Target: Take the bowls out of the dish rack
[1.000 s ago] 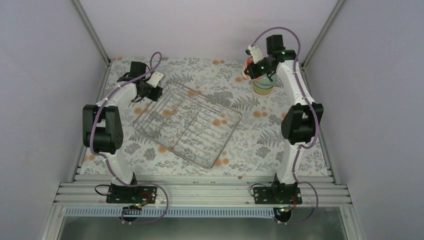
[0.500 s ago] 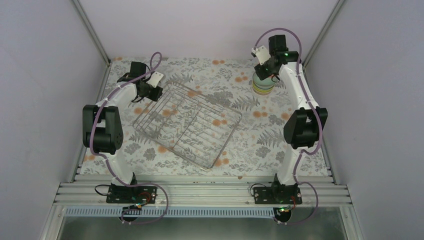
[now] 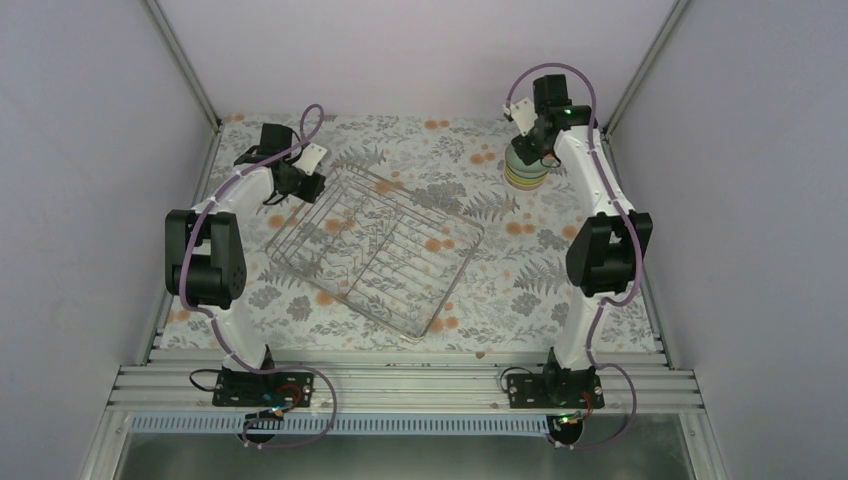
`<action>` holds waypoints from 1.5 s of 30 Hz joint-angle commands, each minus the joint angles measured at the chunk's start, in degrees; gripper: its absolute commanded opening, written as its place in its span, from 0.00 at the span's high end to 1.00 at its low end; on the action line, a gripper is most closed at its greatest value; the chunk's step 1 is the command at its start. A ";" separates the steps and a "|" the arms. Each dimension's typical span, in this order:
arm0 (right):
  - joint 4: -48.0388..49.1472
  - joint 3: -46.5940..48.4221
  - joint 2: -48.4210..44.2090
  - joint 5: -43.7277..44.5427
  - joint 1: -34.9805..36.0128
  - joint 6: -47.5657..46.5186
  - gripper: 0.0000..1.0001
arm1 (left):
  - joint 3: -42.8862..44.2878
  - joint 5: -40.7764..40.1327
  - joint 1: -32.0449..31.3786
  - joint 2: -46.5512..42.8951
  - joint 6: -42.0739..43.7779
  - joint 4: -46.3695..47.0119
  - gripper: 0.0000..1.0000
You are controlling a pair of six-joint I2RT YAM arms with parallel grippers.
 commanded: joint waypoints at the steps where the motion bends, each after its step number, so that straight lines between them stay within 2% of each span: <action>1: 1.91 -0.73 0.42 2.55 1.58 -1.56 0.97 | -1.93 0.88 0.11 0.08 -1.84 -2.90 0.98; 10: 7.29 -7.63 1.31 7.20 4.99 -0.62 0.97 | -2.04 1.20 0.10 -0.31 -1.79 -2.91 0.98; 23: 7.81 -7.89 2.09 15.48 5.75 -0.32 0.97 | -2.43 1.38 0.06 -0.21 -1.73 -2.72 0.98; 43: 6.21 -3.25 4.96 11.43 5.78 1.02 0.97 | -2.74 1.36 0.14 -0.73 -1.67 -2.73 0.98; 45: 5.74 -2.67 4.60 10.69 5.84 1.39 0.85 | -2.70 1.41 0.16 -0.77 -1.61 -2.72 0.98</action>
